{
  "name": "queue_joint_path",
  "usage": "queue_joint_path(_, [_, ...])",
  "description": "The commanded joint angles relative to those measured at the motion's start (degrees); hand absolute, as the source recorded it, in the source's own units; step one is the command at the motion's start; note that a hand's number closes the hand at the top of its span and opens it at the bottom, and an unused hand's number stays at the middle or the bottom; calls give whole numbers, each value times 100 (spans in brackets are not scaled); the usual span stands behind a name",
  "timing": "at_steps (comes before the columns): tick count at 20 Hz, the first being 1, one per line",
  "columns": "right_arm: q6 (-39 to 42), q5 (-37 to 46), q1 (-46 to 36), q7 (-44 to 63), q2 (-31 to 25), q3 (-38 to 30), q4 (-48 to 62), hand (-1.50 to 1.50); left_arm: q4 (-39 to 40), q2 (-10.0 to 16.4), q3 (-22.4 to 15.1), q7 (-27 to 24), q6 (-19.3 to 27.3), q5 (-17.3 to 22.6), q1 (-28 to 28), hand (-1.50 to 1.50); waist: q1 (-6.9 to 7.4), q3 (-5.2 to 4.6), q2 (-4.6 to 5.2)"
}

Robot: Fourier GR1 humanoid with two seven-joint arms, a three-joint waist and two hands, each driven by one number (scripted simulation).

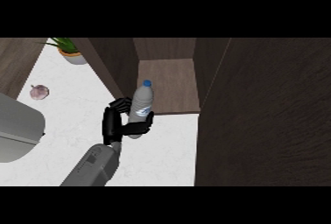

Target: Pick up the bottled water, place it into the cabinet and close the cabinet

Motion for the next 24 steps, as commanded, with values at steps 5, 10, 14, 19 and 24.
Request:
queue_joint_path(5, [134,-393,-35,156,-130,-90,-215,-150,803,-146,-216,935,808,-527,-1716,150,-425,-28,134])
queue_joint_path(10, [130,-404,-239,177,-132,-209,-22,-150,803,30,77,909,784,-264,-1717,150,-379,-39,169])
queue_joint_path(14, [202,-450,-190,146,-140,-169,-86,-150,755,233,61,959,941,-289,-1751,150,-532,-36,171])
queue_joint_path(19, [284,-377,-213,54,-110,-60,36,-150,783,319,-234,847,1547,-697,-1784,-150,-649,-29,161])
queue_joint_path(24, [347,-451,-329,118,-204,-157,-21,-150,822,514,-388,966,1632,-804,-1751,-150,-640,-37,205])
